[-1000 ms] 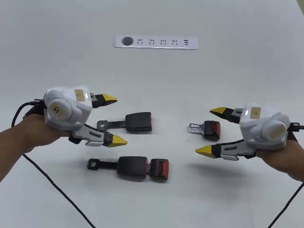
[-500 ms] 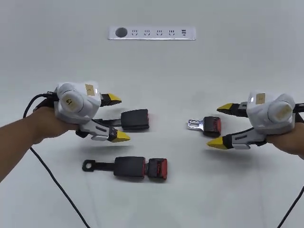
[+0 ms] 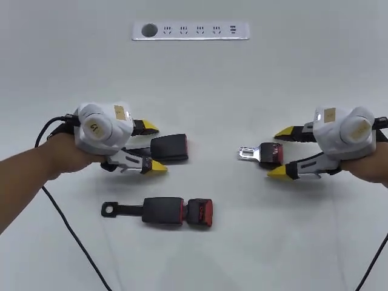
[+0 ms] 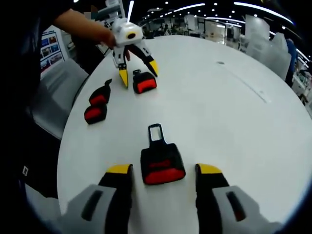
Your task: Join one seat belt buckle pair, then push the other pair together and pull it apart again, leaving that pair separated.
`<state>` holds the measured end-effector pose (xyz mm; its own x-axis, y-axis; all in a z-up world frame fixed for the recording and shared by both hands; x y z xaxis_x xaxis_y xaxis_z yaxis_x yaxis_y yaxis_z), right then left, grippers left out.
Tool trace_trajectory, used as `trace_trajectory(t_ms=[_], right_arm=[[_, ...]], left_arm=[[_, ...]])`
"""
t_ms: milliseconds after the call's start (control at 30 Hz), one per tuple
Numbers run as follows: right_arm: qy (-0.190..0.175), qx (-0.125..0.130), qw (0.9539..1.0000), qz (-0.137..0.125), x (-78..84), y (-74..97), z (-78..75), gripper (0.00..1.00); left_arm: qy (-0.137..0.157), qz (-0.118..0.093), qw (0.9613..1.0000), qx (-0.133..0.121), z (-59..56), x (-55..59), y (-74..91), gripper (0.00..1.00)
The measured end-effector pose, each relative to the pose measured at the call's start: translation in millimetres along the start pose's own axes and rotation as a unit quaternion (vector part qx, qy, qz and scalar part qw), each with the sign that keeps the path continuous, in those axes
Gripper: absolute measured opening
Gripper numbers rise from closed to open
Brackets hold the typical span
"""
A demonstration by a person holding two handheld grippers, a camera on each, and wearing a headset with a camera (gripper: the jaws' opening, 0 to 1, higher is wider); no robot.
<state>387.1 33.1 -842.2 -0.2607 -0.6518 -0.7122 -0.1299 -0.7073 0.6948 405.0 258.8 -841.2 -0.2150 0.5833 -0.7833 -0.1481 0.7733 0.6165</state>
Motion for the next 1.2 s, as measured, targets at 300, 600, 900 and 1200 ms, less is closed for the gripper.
trace_trajectory(t_ms=[300,600,900,1200], right_arm=[[0.027,-0.001,0.9996,0.009,-1.1,-1.6,-2.1,0.38],[0.045,-0.017,0.9984,0.029,-2.6,-2.0,-0.7,0.36],[0.067,-0.03,0.9963,0.044,-5.1,-4.1,1.1,0.35],[0.056,-0.029,0.9974,0.034,-5.2,-6.4,-0.9,0.35]], left_arm=[[-0.043,0.013,0.9989,0.012,0.6,2.3,-0.6,0.35],[-0.061,0.02,0.9975,0.03,0.8,0.2,-2.0,0.33],[-0.093,0.04,0.9928,0.065,1.3,-2.0,-2.6,0.33],[-0.11,0.051,0.9893,0.081,1.9,-2.6,-3.0,0.33]])
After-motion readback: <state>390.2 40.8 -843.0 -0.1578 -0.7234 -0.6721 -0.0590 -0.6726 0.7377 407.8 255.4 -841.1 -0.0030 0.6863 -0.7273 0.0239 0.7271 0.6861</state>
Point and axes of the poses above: the centre of the closed fingertips' face, and the gripper's own axes: y roughly backward along the fingers, z roughly to its left, x roughly out of its underside, the point moved 2 cm from there along y, roughly backward along the fingers, and after that the axes turned 7 degrees about -z, right-handed, at the moved point
